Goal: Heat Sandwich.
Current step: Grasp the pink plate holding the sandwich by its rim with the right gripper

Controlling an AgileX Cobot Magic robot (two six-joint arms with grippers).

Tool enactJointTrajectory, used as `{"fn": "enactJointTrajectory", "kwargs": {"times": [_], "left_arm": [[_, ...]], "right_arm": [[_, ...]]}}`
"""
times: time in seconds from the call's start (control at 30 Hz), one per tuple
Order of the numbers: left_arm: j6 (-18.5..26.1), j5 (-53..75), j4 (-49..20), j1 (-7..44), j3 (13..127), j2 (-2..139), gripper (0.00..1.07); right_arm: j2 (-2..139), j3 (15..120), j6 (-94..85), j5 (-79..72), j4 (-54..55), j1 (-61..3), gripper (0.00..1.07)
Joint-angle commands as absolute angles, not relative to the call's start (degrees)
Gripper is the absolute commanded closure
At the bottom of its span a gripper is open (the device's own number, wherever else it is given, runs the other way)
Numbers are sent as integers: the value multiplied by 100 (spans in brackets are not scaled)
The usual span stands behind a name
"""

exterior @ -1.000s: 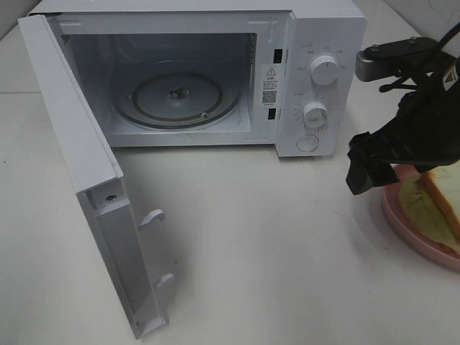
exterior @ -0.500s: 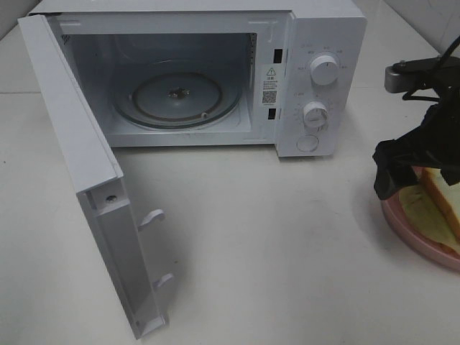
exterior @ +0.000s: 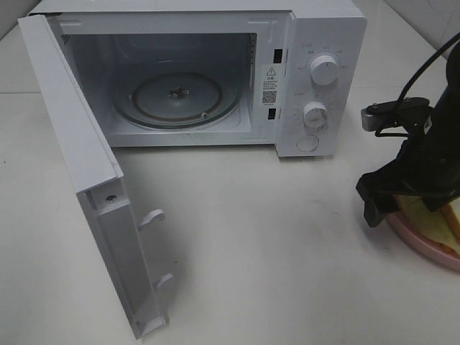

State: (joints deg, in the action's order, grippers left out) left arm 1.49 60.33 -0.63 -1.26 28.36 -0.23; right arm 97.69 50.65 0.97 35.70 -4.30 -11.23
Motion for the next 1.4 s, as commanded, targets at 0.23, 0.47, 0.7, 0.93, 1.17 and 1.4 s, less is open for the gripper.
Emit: {"fn": "enactJointTrajectory", "kwargs": {"times": [0.23, 0.47, 0.7, 0.93, 1.17, 1.4], "left_arm": [[149, 5942, -103, -143, 2825, -183, 9], [149, 5942, -103, -143, 2825, -183, 9], [149, 5942, -103, -143, 2825, -183, 9], [149, 5942, -103, -143, 2825, -183, 9], [149, 5942, -103, -143, 2825, -183, 9], [149, 5942, -103, -143, 2825, -183, 9]], "right_arm": [[10290, 5082, 246, 3266, -556, -1083, 23], [10497, 5082, 258, 3140, -521, -1083, 24], [10600, 5082, 258, 3094, -521, -1083, 27], [10611, 5082, 298, 3094, -539, -1083, 35], [10611, 5082, 344, 3105, -584, -1083, 79], [10611, 5082, 424, 3117, -659, -1083, 107]]}}
